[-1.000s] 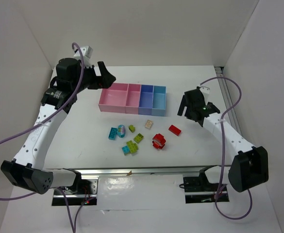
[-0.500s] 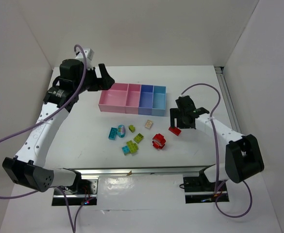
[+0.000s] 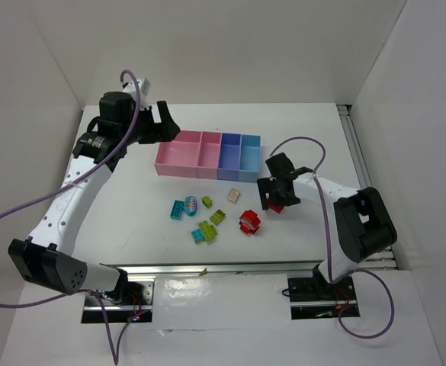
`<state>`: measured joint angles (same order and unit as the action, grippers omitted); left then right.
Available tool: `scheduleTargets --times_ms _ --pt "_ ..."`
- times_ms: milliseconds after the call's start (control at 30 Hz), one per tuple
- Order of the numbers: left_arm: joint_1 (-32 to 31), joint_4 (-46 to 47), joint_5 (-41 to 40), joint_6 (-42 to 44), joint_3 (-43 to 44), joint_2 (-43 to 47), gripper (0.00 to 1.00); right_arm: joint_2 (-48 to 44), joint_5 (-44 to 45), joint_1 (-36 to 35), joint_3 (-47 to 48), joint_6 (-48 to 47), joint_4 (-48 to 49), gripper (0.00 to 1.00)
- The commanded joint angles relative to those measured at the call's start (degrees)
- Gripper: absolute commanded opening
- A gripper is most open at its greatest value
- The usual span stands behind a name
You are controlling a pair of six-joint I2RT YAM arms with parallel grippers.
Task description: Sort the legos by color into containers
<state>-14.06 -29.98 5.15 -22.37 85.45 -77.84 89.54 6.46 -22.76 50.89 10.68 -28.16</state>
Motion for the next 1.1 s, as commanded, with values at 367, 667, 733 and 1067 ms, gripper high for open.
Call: scheduleTargets --times_ms 367,667,733,1067 --pt "0.5 -0.4 -1.2 1.9 2.7 -1.7 0.99 6.8 5.0 -0.6 3.7 -0.5 3.5 0.82" --pt "0.5 -1.0 -0.7 1.9 3.2 -2.8 0.99 6.6 5.1 2.7 3.7 4.8 4.7 0.65" --pt "1.1 -1.0 -0.1 1.9 3.8 -2.8 0.99 6.6 4.4 4.0 3.1 6.1 4.7 0.61" --pt "1.1 -1.5 0.5 1.9 4.3 -3.9 0.99 2.8 1.2 4.7 0.3 9.4 1.9 0.76"
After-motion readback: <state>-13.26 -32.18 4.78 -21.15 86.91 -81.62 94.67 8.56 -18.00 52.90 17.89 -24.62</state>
